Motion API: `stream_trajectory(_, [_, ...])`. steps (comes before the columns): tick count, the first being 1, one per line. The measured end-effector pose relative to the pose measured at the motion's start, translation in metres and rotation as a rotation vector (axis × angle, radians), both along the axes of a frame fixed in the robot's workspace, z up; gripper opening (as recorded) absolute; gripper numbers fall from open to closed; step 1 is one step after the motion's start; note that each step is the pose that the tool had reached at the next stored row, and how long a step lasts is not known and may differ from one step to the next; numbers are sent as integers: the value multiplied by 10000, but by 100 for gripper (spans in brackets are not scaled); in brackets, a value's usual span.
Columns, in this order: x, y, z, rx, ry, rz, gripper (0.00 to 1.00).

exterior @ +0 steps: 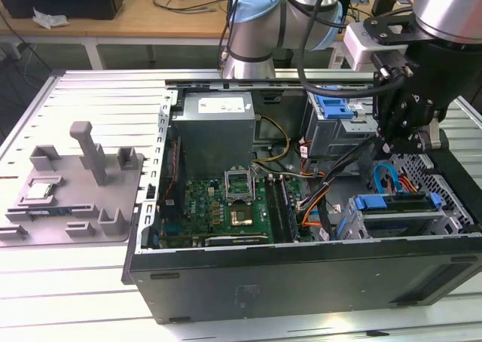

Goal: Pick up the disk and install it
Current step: 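Insert the second disk wire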

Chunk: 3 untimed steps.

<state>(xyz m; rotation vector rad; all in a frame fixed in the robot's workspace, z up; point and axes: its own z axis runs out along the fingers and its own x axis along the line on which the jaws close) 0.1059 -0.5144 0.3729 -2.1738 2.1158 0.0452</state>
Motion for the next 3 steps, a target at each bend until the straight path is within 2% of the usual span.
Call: stream_trajectory(3, [-1,0,0,0,0,0,11])
